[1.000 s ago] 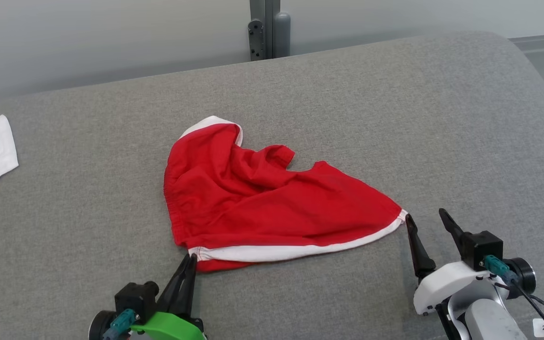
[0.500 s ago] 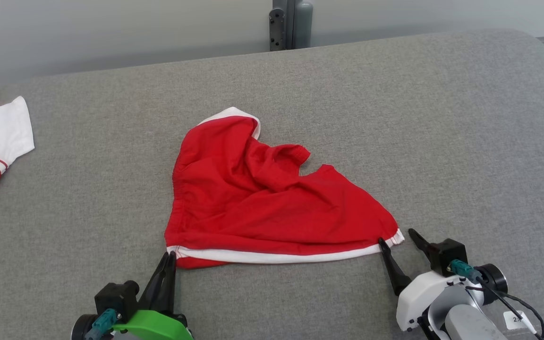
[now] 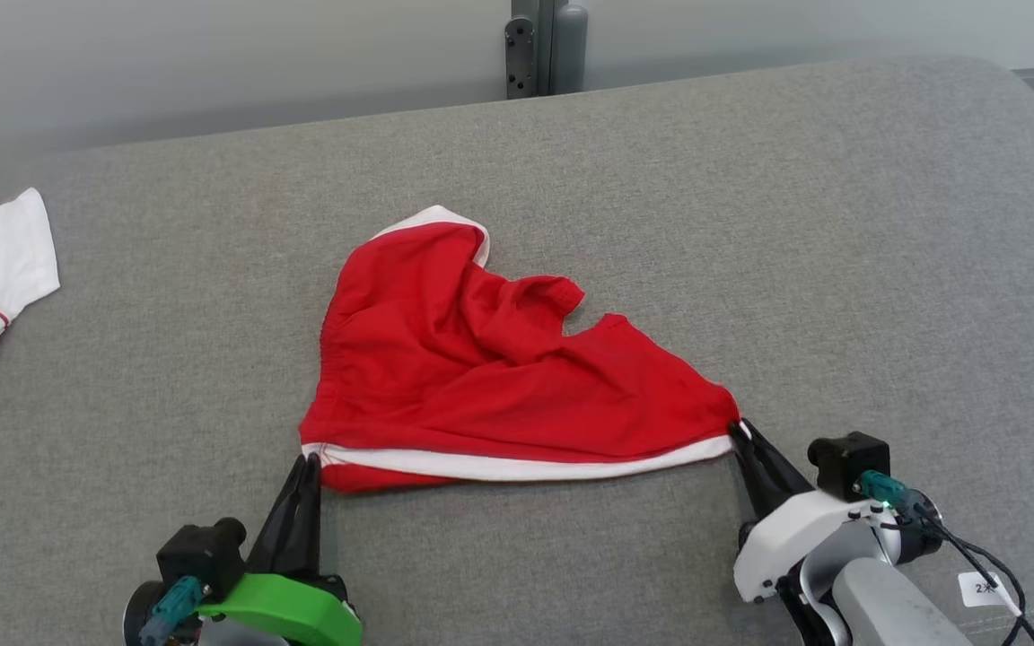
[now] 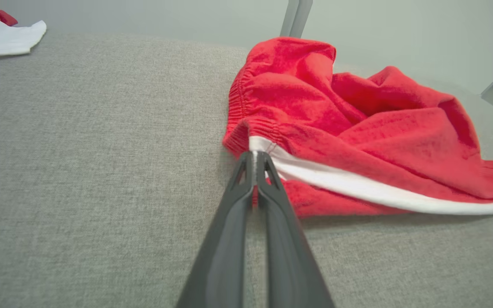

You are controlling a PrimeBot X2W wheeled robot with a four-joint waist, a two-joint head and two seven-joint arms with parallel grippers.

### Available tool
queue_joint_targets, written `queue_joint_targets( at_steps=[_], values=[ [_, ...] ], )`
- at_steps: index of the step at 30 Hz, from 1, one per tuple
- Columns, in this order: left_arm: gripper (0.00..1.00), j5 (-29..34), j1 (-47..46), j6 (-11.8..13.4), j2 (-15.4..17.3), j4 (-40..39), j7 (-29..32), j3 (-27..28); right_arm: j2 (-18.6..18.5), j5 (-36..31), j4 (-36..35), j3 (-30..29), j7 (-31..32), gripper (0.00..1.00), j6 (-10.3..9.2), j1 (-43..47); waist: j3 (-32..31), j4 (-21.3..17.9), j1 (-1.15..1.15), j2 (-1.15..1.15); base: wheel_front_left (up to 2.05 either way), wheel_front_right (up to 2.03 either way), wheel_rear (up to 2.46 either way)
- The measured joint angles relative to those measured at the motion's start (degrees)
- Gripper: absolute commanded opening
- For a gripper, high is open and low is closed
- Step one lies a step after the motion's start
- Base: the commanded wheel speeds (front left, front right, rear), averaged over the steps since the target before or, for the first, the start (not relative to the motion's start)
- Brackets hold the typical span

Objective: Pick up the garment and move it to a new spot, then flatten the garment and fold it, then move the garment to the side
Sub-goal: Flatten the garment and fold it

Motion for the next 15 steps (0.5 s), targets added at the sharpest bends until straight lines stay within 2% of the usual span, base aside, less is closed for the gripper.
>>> queue_joint_targets(
  at_steps=[4, 12, 15],
  values=[
    [0.0, -2.02, -0.07, -0.73, -0.8, -3.39, -0.01, 1.6, -0.34, 6.47, -5.06, 1.72, 0.0, 0.0, 0.0, -0.55, -0.77, -0.42, 0.0, 0.0, 0.0, 0.0, 0.0],
    [0.0, -8.82, -1.31, -2.03, -1.21, -13.46, -0.1, 3.97, -4.8, 18.86, -21.14, 4.44, 0.83, 0.0, -0.01, -1.65, -3.4, -1.36, 0.0, 0.0, 0.0, 0.0, 0.0],
    [0.0, -11.2, -2.07, -2.23, -0.23, -18.5, 0.52, 4.02, -6.75, 22.84, -28.21, 4.35, 1.99, 0.0, -0.02, -1.75, -4.53, -1.7, 0.0, 0.0, 0.0, 0.0, 0.0]
  ],
)
